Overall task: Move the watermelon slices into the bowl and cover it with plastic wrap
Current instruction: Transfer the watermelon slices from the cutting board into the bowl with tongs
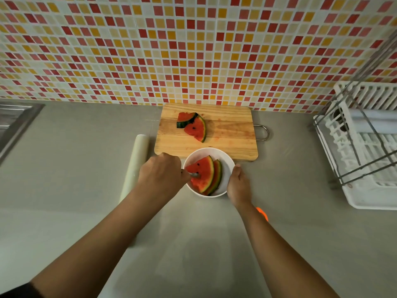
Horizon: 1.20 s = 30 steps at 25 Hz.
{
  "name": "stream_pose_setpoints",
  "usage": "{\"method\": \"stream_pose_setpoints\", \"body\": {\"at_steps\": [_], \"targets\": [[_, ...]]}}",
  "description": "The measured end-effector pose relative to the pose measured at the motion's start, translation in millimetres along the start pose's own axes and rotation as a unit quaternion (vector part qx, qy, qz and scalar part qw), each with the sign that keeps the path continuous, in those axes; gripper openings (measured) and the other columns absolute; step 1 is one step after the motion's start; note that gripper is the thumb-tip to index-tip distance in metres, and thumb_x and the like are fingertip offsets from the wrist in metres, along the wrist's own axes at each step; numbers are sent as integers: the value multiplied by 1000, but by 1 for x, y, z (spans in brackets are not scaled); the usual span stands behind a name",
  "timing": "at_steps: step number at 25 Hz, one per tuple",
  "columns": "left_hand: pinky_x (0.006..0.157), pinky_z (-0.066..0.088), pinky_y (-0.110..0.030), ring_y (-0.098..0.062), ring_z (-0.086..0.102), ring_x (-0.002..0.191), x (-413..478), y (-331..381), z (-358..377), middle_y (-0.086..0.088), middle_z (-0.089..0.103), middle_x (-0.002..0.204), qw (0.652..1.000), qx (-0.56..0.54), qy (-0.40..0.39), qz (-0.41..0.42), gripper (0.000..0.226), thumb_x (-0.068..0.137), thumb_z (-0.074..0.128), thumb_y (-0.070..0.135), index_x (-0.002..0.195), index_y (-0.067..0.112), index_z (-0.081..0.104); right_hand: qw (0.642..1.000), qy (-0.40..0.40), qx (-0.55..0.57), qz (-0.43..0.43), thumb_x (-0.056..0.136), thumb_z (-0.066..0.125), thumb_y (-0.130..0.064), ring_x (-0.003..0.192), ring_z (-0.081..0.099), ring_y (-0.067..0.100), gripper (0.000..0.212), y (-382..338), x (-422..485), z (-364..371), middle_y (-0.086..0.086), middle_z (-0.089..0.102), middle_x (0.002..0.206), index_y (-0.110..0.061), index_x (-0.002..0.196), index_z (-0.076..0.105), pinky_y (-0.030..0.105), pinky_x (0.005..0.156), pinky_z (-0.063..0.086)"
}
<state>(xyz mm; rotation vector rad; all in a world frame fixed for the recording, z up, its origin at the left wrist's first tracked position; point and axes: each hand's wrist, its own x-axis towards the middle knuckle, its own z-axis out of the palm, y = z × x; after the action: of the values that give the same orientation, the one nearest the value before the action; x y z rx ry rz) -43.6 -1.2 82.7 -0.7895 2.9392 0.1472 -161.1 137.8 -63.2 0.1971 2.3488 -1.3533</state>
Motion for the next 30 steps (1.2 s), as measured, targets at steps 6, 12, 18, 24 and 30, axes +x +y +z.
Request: {"method": "stream_pose_setpoints", "body": {"at_steps": [6,12,18,24,30], "targets": [[47,30,-24,-16,39,49,-13,-7,-6,1,42,56,997,9,70,2,39,89,51,43,65,13,46,1000,1,-9,6,93,15,-55,121,49,37,64,-2,-1,-1,16,56,131,-18,125,55,49,104,35],[55,37,-32,-33,60,67,-3,-15,18,-16,67,77,994,-50,90,21,49,94,45,46,76,3,62,1000,0,1,-10,94,16,-53,121,49,36,62,-5,-6,-2,16,56,131,-16,125,55,47,104,36],[52,24,-32,-33,49,61,6,-21,50,-17,60,66,988,-138,69,-14,50,94,50,40,67,-1,58,1000,-13,-24,-3,94,13,-52,122,49,37,64,-9,-7,-6,16,55,133,-16,128,53,47,103,36],[53,37,-32,-29,53,61,47,-33,47,-13,61,63,940,-296,91,-141,52,91,53,44,71,-2,65,999,-19,-24,-9,92,12,-55,118,51,36,66,-6,-7,-5,16,58,129,-16,124,56,50,102,38],[47,34,-25,-15,42,47,109,-49,77,-4,65,72,759,-554,-19,-341,38,78,67,47,71,10,61,999,-15,-29,-8,94,14,-54,120,51,34,65,-2,-2,-5,16,57,129,-15,125,55,48,102,38]]}}
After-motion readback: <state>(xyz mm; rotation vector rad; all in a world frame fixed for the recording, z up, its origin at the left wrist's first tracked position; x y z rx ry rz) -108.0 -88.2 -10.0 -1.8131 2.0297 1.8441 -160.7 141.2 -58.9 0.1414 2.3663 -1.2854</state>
